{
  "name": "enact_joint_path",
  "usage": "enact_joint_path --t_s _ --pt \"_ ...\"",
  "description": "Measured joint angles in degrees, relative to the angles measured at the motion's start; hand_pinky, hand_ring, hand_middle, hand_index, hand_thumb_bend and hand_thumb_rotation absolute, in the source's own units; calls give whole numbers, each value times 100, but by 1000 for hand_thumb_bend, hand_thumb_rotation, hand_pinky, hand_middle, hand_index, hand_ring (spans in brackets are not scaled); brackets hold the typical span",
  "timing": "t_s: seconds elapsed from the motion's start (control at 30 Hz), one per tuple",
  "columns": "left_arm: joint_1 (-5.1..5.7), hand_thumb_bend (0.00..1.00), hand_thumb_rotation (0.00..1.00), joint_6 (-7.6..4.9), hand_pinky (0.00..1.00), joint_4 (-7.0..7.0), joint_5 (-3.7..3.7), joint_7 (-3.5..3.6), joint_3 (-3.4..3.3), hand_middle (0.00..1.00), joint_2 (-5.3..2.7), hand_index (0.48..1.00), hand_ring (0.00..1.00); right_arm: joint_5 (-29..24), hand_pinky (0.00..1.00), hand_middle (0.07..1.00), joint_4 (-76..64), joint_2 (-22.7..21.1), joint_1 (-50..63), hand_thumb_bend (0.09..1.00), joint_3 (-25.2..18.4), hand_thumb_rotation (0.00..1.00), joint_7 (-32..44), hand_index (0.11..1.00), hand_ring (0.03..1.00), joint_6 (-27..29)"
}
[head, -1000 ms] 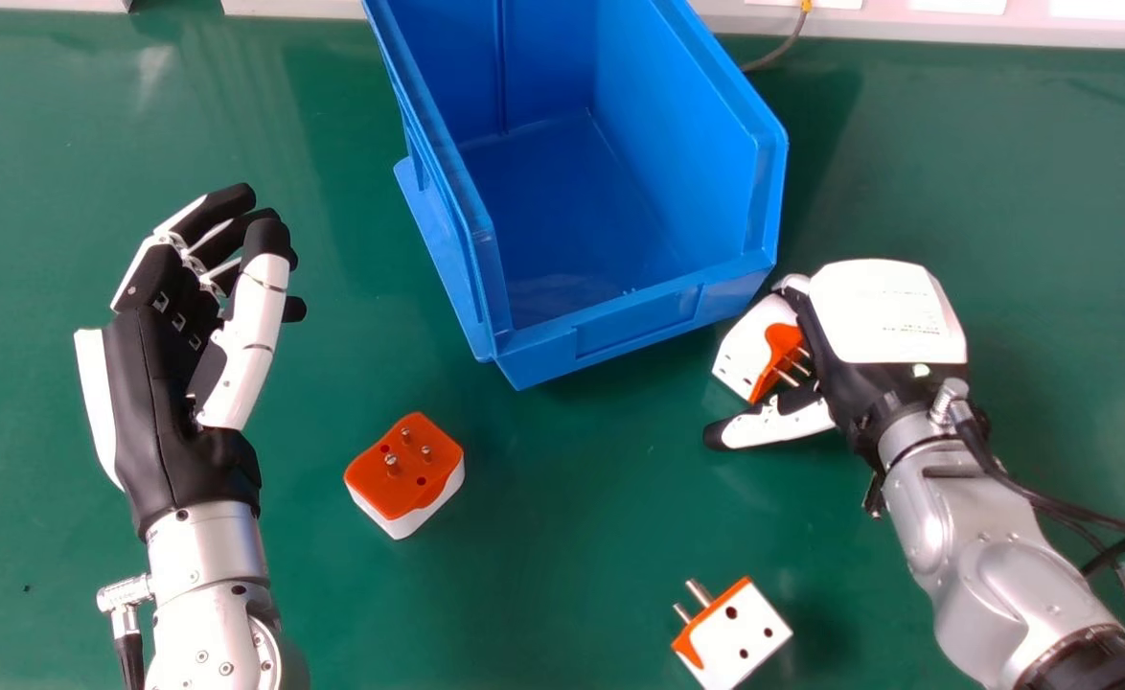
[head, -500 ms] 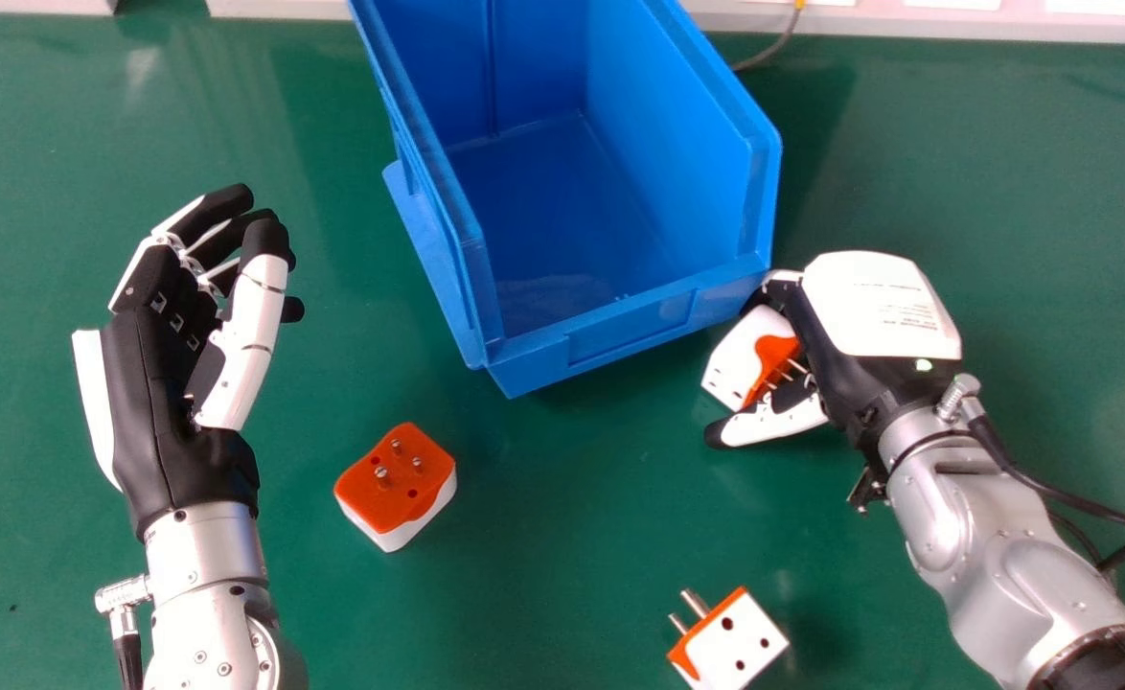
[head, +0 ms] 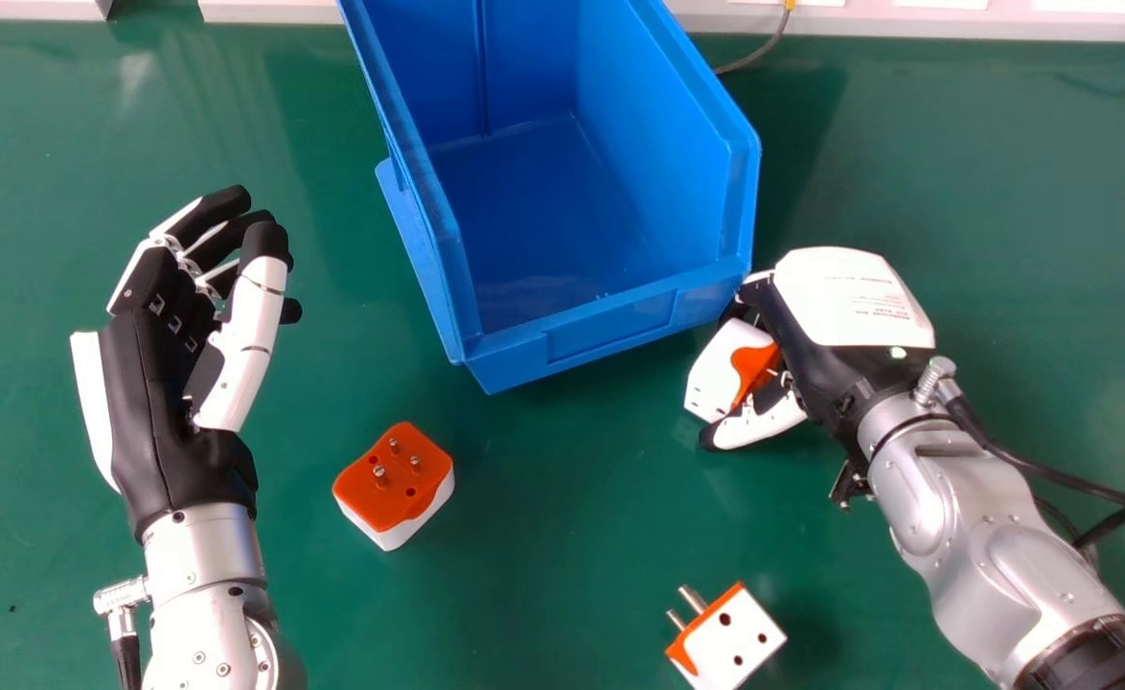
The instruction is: Pick all objects and put in blue box
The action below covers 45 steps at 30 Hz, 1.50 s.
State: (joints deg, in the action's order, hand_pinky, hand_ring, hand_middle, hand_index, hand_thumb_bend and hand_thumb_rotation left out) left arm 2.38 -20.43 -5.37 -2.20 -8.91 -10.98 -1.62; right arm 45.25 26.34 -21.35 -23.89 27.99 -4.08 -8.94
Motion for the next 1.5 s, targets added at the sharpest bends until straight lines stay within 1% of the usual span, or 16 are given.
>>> enact_joint_path --t_s 0.17,0.2,0.27,0.37,0.4,0.53,0.57,0.63,0.7,0.73,0.93,1.03,1.2,1.37,1.5 --pt "-3 609 445 -1 494 -7 1 2 -2 688 1 682 626 31 329 504 -74 -16 -28 632 81 164 81 579 407 -69" --pt "-2 608 447 -1 494 -7 1 2 -1 689 1 683 627 32 326 505 -90 -19 -28 607 92 131 96 571 402 -87" --pt "-2 608 447 -1 494 -7 1 2 0 689 1 683 627 31 326 505 -122 -19 -32 607 102 131 127 571 402 -131" --pt "-2 608 447 -1 494 -7 -2 7 0 689 1 683 627 55 326 505 -175 -28 -71 607 149 131 309 571 402 -229" --pt "-2 607 449 -1 495 -7 -4 13 0 690 1 683 627 71 325 507 -204 -37 -86 586 168 105 374 566 398 -280" --pt "-4 607 449 -2 495 -12 -7 16 -5 690 1 683 627 234 325 507 -402 -72 -91 586 236 105 635 566 398 -451" --pt "-5 606 449 -3 497 -22 -8 16 -9 691 3 684 629 260 323 507 -443 -80 -92 570 248 84 703 562 395 -493" --pt "-10 606 449 -6 497 -60 -9 21 -13 691 16 684 629 281 323 507 -549 -88 -91 570 270 84 848 562 395 -584" --pt "-12 606 449 -6 497 -85 -9 23 -19 691 29 684 629 302 323 507 -694 -113 -77 570 303 84 1039 562 395 -701" --pt "-12 603 449 -6 497 -91 -9 23 -23 691 31 685 629 361 320 508 -802 -123 -64 557 319 67 1168 560 392 -794" --pt "-23 603 449 -7 497 -97 -9 25 -26 691 32 685 629 614 320 508 -1353 -194 30 557 393 67 1929 560 392 -1216" --pt "-32 600 446 -9 498 -101 -9 53 -25 692 38 686 630 761 313 503 -1619 -259 70 546 439 53 2300 563 387 -1402" --pt "-44 605 449 -10 498 -123 -14 66 -49 692 40 686 630 897 311 499 -2247 -386 309 537 430 42 2898 566 383 -1662" --pt "-64 605 449 -17 498 -200 -15 94 -58 692 41 686 630 1156 311 499 -2751 -577 456 537 496 42 3486 566 383 -1691" --pt "-73 608 450 -17 499 -237 -18 104 -69 692 41 687 631 1206 314 499 -3176 -713 634 530 486 34 3925 567 382 -1671"
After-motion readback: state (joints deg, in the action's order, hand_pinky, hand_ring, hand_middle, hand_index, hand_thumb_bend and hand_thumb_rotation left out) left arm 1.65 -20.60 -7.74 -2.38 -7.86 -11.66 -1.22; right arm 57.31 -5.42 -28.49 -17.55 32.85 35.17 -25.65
